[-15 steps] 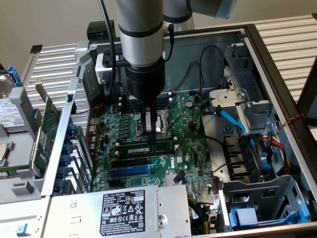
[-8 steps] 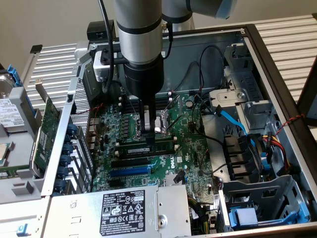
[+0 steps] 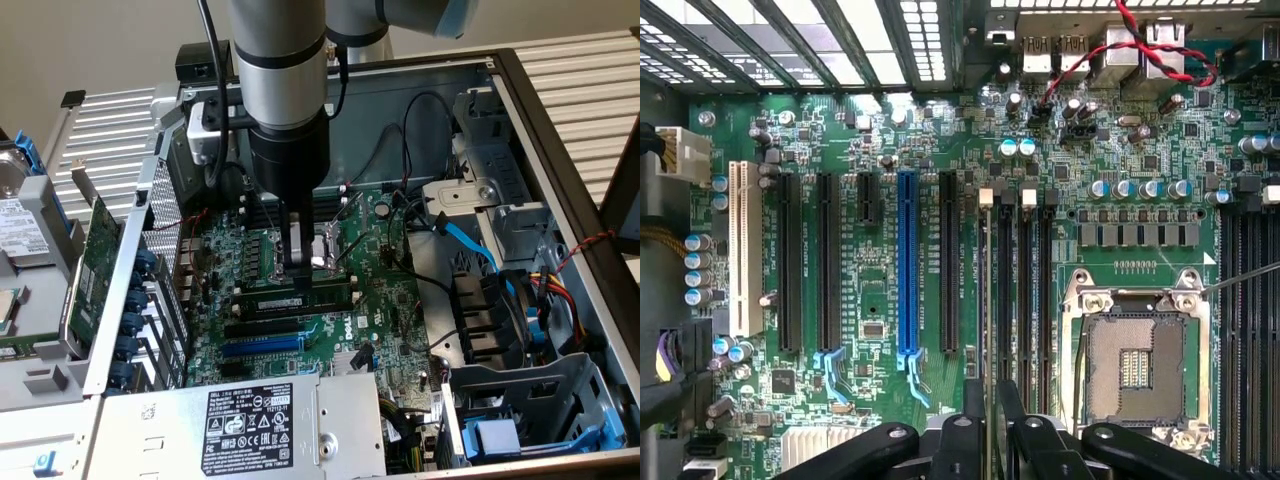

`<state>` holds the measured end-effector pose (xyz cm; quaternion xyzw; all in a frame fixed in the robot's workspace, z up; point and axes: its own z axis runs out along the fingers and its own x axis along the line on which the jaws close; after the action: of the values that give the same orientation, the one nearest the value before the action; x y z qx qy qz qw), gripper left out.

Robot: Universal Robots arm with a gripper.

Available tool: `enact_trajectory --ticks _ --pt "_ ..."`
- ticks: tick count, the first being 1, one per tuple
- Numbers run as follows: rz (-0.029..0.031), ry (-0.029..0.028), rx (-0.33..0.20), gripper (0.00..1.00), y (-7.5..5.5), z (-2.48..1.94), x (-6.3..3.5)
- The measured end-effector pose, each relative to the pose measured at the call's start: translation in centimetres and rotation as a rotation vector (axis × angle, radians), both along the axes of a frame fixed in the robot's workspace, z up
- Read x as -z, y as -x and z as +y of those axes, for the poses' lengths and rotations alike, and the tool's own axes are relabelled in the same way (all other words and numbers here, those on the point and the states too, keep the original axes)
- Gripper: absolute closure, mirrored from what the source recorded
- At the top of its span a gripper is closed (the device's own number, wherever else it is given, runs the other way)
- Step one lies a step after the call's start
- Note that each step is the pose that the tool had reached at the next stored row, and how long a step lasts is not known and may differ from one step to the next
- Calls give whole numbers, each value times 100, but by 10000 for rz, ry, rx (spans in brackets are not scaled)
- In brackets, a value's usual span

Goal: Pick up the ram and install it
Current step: 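Press down the ram until it locks into place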

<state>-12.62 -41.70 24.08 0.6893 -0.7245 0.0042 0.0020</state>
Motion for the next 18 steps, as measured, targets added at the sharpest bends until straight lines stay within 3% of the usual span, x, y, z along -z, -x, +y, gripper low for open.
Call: enact_trajectory --ticks 7,13,18 --pt "8 0 0 80 17 0 -1" --pt "69 0 0 80 50 10 -2" --pt "72 0 -1 82 52 17 1"
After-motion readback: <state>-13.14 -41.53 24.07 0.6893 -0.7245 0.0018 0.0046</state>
